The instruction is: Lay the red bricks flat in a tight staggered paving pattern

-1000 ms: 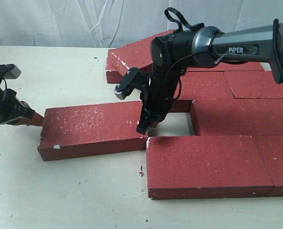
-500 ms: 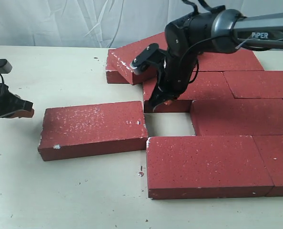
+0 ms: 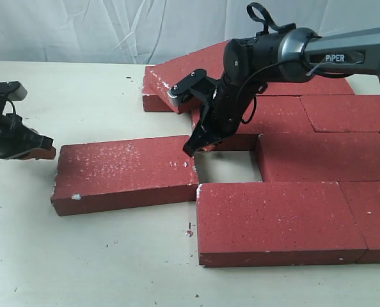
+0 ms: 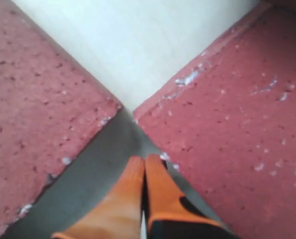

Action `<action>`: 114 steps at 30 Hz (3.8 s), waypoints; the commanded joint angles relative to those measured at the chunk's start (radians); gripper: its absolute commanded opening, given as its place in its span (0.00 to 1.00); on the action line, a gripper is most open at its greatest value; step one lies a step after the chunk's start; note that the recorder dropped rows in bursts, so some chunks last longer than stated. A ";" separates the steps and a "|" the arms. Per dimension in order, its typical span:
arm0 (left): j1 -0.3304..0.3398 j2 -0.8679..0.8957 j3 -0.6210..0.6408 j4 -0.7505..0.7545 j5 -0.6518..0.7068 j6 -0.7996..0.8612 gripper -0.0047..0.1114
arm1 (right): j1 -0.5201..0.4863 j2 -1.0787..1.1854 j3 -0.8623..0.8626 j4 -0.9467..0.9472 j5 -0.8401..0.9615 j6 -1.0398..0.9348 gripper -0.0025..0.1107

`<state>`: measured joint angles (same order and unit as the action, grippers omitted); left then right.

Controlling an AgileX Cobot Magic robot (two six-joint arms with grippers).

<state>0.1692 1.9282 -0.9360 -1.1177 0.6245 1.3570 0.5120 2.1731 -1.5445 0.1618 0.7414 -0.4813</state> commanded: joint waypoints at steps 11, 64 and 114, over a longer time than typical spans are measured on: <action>-0.095 0.003 -0.009 -0.072 -0.061 0.067 0.04 | 0.021 -0.005 0.004 0.071 0.089 -0.041 0.01; -0.089 -0.044 -0.014 0.405 0.029 -0.323 0.04 | -0.255 -0.244 0.146 -0.086 0.073 0.031 0.01; -0.426 0.095 -0.144 0.323 -0.200 -0.318 0.04 | -0.291 -0.250 0.146 0.024 0.026 0.031 0.01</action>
<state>-0.2354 2.0102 -1.0749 -0.7896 0.4099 1.0394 0.2245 1.9296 -1.4032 0.1781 0.7776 -0.4482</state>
